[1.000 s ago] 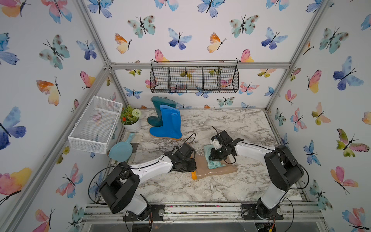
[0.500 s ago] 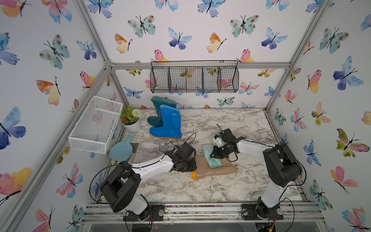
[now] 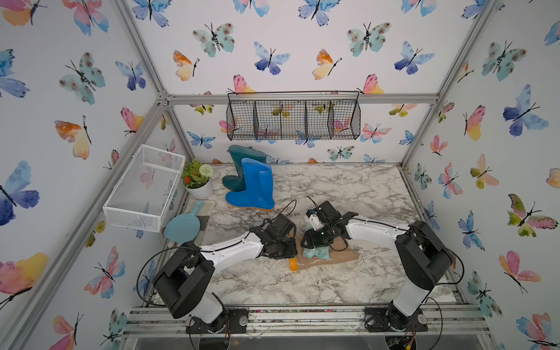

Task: Wipe the rubber boots with a cloth
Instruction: Wipe the dirt off the rubber boot.

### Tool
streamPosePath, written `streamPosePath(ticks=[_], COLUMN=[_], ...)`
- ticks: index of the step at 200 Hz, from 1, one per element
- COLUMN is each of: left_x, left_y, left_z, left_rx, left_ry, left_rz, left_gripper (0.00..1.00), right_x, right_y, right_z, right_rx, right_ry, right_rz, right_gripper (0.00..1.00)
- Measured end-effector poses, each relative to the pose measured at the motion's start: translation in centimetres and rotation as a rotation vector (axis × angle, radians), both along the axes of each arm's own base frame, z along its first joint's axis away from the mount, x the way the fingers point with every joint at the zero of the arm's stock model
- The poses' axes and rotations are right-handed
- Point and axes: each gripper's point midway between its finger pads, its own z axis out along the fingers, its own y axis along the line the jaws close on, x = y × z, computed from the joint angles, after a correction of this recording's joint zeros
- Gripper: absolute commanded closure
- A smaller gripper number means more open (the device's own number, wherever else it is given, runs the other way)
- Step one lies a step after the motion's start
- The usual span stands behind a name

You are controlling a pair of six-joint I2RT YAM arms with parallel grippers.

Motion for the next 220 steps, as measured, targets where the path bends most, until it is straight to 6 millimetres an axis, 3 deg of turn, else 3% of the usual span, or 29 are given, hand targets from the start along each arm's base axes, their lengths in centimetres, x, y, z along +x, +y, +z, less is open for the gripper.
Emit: streamPosePath(ticks=[11,41,61,76,97,110,121,135,145,163,172,188,220], left_x=[0.0,0.0,0.0,0.0,0.0,0.0,0.0,0.0,0.0,0.0,0.0,0.0,0.0], left_y=[0.0,0.0,0.0,0.0,0.0,0.0,0.0,0.0,0.0,0.0,0.0,0.0,0.0], left_z=[0.0,0.0,0.0,0.0,0.0,0.0,0.0,0.0,0.0,0.0,0.0,0.0,0.0], left_rx=[0.002,0.006,0.005,0.003,-0.007,-0.012,-0.017,-0.018,-0.018,-0.018,-0.018,-0.018,-0.018], left_ry=[0.001,0.003,0.002,0.0,-0.007,-0.01,-0.012,-0.011,-0.011,-0.01,-0.01,-0.01,-0.01], left_rz=[-0.002,-0.004,-0.004,-0.003,-0.001,0.003,0.005,0.006,0.007,0.008,0.008,0.008,0.008], left_gripper=[1.0,1.0,1.0,1.0,1.0,1.0,1.0,1.0,1.0,1.0,1.0,1.0,1.0], right_x=[-0.1,0.6,1.6,2.4,4.8,5.6,5.7,5.4,4.9,3.6,3.3,3.0,3.2], right_y=[0.3,-0.9,-2.4,-4.3,-9.9,-12.3,-12.9,-12.1,-11.0,-8.5,-7.4,-6.1,-6.4], right_z=[-0.5,-1.6,-1.9,-2.0,-2.4,-2.4,-2.2,-1.9,-1.8,-1.5,-1.1,-0.6,-0.8], right_rx=[-0.032,-0.118,-0.148,-0.141,-0.167,-0.183,-0.182,-0.164,-0.155,-0.149,-0.143,-0.139,-0.153], right_ry=[-0.002,-0.008,-0.016,0.003,0.027,0.037,0.036,0.033,0.03,0.017,0.007,-0.011,-0.012], right_rz=[0.007,-0.019,-0.052,-0.094,-0.231,-0.289,-0.299,-0.278,-0.255,-0.193,-0.177,-0.153,-0.169], right_gripper=[0.47,0.84,0.97,0.97,0.97,0.98,0.98,0.97,0.9,0.55,0.43,0.34,0.26])
